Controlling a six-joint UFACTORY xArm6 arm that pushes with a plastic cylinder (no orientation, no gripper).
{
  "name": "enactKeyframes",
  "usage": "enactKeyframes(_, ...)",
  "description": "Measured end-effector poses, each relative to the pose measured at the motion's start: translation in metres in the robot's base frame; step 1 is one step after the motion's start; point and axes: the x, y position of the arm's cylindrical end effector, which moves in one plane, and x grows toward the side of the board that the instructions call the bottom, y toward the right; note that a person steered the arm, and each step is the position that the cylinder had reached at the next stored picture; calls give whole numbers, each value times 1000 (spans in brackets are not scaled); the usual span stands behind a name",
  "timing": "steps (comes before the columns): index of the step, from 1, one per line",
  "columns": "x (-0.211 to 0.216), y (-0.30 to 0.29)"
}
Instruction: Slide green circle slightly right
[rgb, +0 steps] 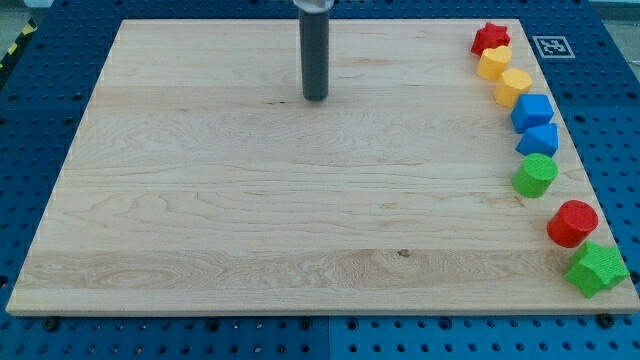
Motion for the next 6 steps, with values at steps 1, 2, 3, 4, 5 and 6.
enactKeyframes(1,47,48)
enactKeyframes(2,48,100)
enactKeyframes(3,52,116)
enactKeyframes(4,65,120)
enactKeyframes(5,89,146)
enactKeyframes(6,92,177)
